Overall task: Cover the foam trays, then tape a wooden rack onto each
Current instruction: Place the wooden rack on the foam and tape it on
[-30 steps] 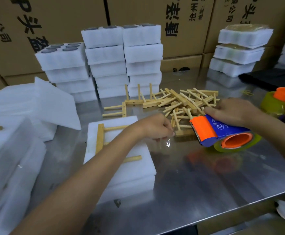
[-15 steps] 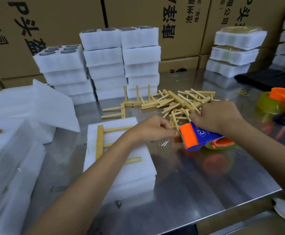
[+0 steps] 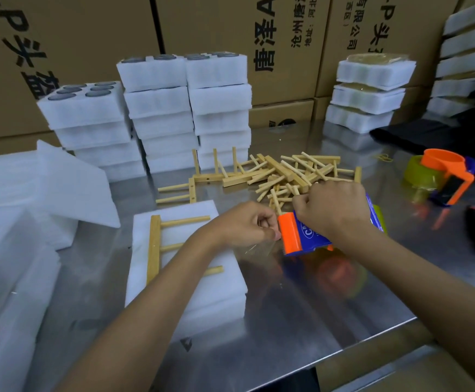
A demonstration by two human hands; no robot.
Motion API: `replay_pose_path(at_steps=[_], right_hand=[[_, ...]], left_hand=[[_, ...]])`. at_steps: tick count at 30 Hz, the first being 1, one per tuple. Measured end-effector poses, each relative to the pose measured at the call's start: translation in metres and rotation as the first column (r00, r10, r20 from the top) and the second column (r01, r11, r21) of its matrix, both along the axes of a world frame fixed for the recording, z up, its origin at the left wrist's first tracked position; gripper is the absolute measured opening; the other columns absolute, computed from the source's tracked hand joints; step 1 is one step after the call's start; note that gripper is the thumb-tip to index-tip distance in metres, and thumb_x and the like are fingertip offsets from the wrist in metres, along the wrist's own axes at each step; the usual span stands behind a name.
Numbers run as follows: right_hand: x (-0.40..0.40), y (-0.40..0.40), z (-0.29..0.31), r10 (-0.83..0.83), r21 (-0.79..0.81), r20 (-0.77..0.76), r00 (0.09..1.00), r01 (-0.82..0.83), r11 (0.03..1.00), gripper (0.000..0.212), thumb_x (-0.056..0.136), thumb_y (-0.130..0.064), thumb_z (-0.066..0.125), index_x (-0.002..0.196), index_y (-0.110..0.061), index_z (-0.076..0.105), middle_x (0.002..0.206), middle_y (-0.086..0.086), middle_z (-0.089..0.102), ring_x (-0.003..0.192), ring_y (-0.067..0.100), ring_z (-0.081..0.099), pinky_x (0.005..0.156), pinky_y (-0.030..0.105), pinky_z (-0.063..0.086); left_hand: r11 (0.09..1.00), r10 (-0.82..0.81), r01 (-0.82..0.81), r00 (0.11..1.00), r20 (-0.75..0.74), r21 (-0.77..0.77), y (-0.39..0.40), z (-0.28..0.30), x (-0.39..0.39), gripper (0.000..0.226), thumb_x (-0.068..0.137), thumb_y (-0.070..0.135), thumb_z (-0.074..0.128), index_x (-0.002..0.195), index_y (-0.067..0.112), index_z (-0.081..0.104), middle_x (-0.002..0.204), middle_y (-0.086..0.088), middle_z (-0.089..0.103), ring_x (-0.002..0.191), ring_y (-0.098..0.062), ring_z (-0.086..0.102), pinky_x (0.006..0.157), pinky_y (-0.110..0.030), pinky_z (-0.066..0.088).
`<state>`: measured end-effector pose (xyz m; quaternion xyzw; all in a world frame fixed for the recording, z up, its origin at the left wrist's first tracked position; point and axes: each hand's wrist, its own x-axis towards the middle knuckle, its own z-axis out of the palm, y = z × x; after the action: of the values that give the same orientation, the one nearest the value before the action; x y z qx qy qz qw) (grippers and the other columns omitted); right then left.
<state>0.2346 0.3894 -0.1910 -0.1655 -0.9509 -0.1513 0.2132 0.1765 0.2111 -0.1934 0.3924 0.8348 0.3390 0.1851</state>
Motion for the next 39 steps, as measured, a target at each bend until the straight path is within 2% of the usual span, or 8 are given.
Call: replay_pose_path(at_steps=[10, 15, 21, 25, 30, 34, 36, 39], right_hand=[[0.005, -0.008, -0.002, -0.067, -0.085, -0.068, 0.995, 0.061, 0.995, 0.042, 0.091, -0.04, 0.036, 0.054, -0.019, 0.035, 0.05, -0.001, 0.036, 0.05, 0.018, 0.038, 0.055, 0.029, 0.028], [0.0, -0.012, 0.002, -0.096, -0.091, -0.041, 0.995, 0.092, 0.992, 0.043, 0.096, -0.033, 0.034, 0.056, -0.018, 0.035, 0.061, 0.001, 0.053, 0.058, 0.022, 0.045, 0.057, 0.028, 0.03], [0.012, -0.016, -0.007, -0.148, -0.156, -0.128, 0.981, 0.128, 0.979, 0.047, 0.092, -0.035, 0.039, 0.049, -0.017, 0.04, 0.046, -0.001, 0.027, 0.044, 0.019, 0.03, 0.049, 0.024, 0.013], [0.039, -0.015, -0.026, -0.152, -0.165, -0.244, 0.958, 0.113, 0.98, 0.045, 0.089, -0.041, 0.049, 0.052, -0.016, 0.047, 0.04, -0.001, 0.027, 0.04, 0.02, 0.03, 0.05, 0.021, 0.016], [0.063, -0.013, -0.049, -0.111, -0.215, -0.353, 0.929, 0.035, 0.976, 0.051, 0.093, -0.043, 0.04, 0.061, -0.006, 0.052, 0.051, 0.012, 0.049, 0.049, 0.026, 0.039, 0.055, 0.03, 0.029], [0.063, -0.017, -0.027, -0.06, -0.264, -0.426, 0.903, -0.061, 0.963, 0.034, 0.092, -0.038, 0.056, 0.094, -0.003, 0.059, 0.086, 0.017, 0.064, 0.087, 0.037, 0.053, 0.072, 0.042, 0.04], [0.059, -0.023, -0.008, 0.048, -0.377, -0.451, 0.891, -0.239, 0.895, 0.035, 0.093, -0.038, 0.056, 0.115, -0.011, 0.056, 0.1, 0.007, 0.067, 0.102, 0.029, 0.053, 0.085, 0.039, 0.034], [0.052, -0.039, 0.014, 0.159, -0.779, -0.377, 0.912, -0.405, 0.478, 0.049, 0.09, -0.046, 0.06, 0.131, -0.025, 0.043, 0.098, -0.01, 0.069, 0.099, 0.003, 0.058, 0.087, 0.029, 0.041]], left_hand=[[0.998, 0.0, -0.002, 0.999, 0.039, 0.063, -0.006, -0.001, -0.003, 0.01, 0.093, 0.015, 0.065, 0.096, 0.006, 0.069, 0.076, 0.015, 0.064, 0.073, 0.002, 0.06, 0.068, -0.023, 0.046], [0.964, -0.101, 0.061, 0.984, 0.147, 0.258, -0.011, 0.012, 0.009, 0.011, 0.093, 0.011, 0.069, 0.088, 0.002, 0.068, 0.073, 0.002, 0.061, 0.066, -0.006, 0.056, 0.066, -0.022, 0.047], [0.925, 0.006, -0.096, 0.971, 0.237, 0.368, -0.017, 0.007, 0.01, 0.011, 0.095, 0.012, 0.065, 0.085, 0.015, 0.069, 0.07, 0.008, 0.063, 0.069, -0.009, 0.057, 0.071, -0.031, 0.046], [0.907, 0.007, -0.141, 0.947, 0.32, 0.396, -0.018, 0.013, 0.011, 0.023, 0.092, 0.014, 0.061, 0.077, 0.029, 0.069, 0.076, 0.012, 0.067, 0.07, -0.007, 0.061, 0.065, -0.022, 0.048], [0.9, 0.003, -0.148, 0.943, 0.334, 0.409, -0.018, 0.012, 0.012, 0.014, 0.076, 0.017, 0.058, 0.084, 0.023, 0.069, 0.08, 0.012, 0.068, 0.07, -0.006, 0.062, 0.061, -0.02, 0.049], [0.905, -0.004, -0.139, 0.942, 0.334, 0.401, -0.017, 0.01, 0.01, 0.016, 0.076, 0.017, 0.056, 0.083, 0.024, 0.07, 0.081, 0.008, 0.067, 0.071, -0.009, 0.062, 0.061, -0.021, 0.049], [0.907, -0.004, -0.14, 0.941, 0.339, 0.398, -0.017, 0.009, 0.008, 0.016, 0.077, 0.019, 0.056, 0.082, 0.025, 0.07, 0.08, 0.006, 0.067, 0.072, -0.012, 0.061, 0.063, -0.022, 0.05], [0.904, -0.009, -0.139, 0.939, 0.344, 0.404, -0.017, 0.01, 0.008, 0.016, 0.077, 0.019, 0.055, 0.083, 0.024, 0.069, 0.081, 0.002, 0.068, 0.073, -0.013, 0.062, 0.065, -0.025, 0.05]])
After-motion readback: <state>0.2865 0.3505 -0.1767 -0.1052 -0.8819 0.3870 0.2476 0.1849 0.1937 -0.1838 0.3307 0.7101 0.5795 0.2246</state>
